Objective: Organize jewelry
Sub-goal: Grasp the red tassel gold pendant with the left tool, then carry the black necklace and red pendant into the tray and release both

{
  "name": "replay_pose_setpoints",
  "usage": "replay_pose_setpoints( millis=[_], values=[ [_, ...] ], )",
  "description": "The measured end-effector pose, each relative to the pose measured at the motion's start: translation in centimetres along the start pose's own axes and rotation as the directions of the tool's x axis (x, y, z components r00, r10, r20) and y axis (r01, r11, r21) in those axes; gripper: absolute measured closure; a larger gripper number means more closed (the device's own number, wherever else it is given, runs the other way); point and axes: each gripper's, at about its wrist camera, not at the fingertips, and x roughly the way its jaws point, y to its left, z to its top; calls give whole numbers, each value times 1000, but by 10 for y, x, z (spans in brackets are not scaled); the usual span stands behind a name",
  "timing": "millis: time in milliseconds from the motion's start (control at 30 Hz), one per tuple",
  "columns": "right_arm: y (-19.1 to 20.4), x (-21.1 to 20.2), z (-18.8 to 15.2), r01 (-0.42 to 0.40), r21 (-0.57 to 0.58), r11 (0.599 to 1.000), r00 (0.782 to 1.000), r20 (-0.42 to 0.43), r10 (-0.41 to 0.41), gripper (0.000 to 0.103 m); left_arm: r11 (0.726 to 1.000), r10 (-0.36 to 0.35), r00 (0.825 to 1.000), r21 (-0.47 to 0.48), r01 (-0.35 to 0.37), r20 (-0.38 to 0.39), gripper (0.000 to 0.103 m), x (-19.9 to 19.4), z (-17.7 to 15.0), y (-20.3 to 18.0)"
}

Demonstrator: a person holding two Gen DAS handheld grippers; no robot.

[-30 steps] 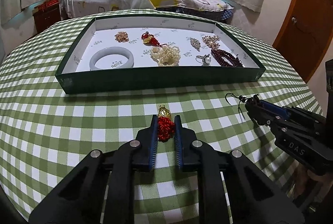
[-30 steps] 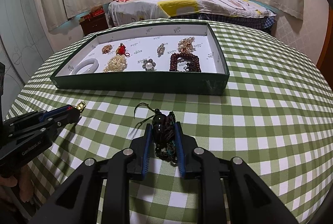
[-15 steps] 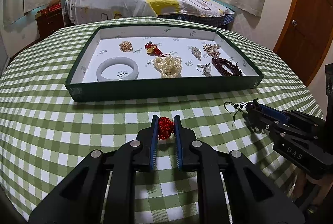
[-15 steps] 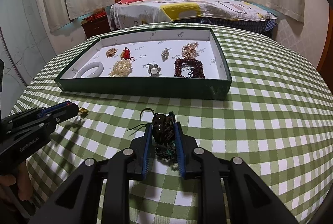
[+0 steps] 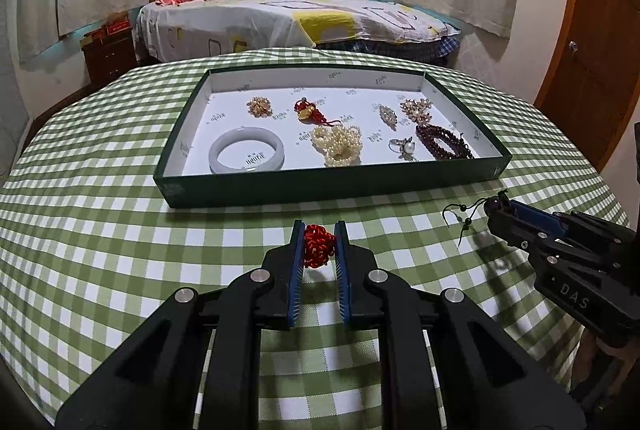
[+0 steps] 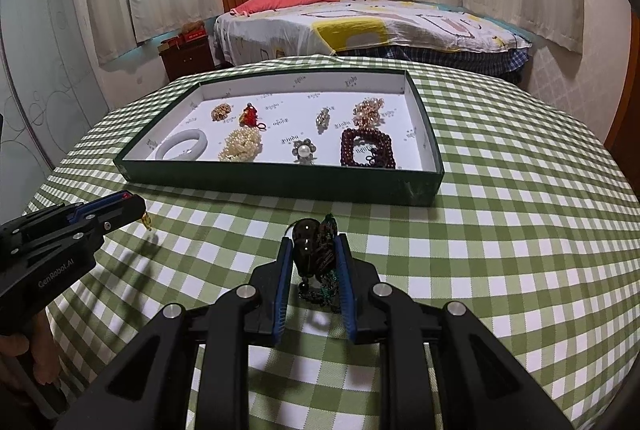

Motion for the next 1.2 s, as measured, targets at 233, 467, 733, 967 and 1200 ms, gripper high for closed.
replay_pose_setpoints(
  millis=[233,467,733,967,1200],
  values=[
    [4,-5,3,0,-8,1000,1000,15,0,81,1000,8,1000,3,-8,15,88,-6,3,0],
    [10,-14,9,-6,-18,1000,999,40,6,81,1000,3,999,-7,-3,39,88,-16,8,4],
    [16,-28,29,-25,-22,999,995,91,27,81,1000,-14,997,-19,16,82,88,-30,27,7],
    [16,-30,62,-27,-39,999,988,153,33,81,999,-36,992,-22,39,119,88,-28,59,5],
    [17,-18,107,-18,-62,998,975,218,31,81,999,-36,984,3,36,173,88,-11,101,-3]
  ],
)
